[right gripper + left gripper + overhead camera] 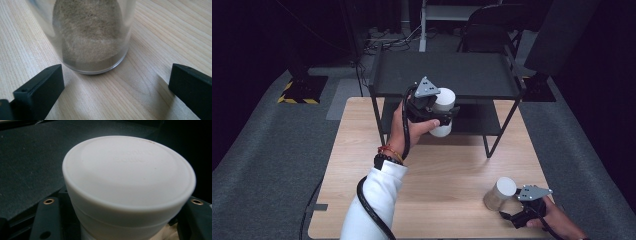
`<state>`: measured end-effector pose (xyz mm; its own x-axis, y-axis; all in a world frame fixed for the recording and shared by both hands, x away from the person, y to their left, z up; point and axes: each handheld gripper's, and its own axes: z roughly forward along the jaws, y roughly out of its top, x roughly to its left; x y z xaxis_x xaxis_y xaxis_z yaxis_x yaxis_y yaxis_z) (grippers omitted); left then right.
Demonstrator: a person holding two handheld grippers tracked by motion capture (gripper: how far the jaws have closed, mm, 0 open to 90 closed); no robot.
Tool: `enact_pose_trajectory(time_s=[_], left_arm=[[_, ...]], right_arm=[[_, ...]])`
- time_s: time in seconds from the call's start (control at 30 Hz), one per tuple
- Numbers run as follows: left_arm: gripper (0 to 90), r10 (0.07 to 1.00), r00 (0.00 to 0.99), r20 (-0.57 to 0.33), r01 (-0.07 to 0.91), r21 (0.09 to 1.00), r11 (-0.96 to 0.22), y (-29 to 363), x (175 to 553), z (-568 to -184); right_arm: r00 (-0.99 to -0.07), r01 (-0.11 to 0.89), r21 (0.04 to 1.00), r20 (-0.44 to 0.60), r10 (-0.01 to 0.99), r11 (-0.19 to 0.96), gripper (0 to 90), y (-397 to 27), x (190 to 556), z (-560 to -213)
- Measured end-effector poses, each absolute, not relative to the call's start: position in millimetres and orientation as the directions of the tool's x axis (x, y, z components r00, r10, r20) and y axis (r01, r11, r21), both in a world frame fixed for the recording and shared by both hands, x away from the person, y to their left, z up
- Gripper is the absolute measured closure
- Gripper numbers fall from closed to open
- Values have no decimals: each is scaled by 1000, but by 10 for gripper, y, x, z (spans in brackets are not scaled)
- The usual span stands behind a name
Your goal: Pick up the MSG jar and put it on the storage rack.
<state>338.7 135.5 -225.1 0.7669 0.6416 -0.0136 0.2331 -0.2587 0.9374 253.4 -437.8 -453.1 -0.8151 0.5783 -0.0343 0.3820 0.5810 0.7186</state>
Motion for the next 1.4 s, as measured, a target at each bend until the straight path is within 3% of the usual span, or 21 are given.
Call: enact_pose_trajectory(time_s=[0.97,1.4], left_arm=[[346,637,770,38,145,962,-231,1312,3377,-1665],[346,681,730,62,133,964,-231,1246,3506,-1496]], right_arm=[[-815,382,718,-35,578,582,0,-4378,2534,-4529],[-815,382,718,-35,578,582,0,-4378,2534,-4529]])
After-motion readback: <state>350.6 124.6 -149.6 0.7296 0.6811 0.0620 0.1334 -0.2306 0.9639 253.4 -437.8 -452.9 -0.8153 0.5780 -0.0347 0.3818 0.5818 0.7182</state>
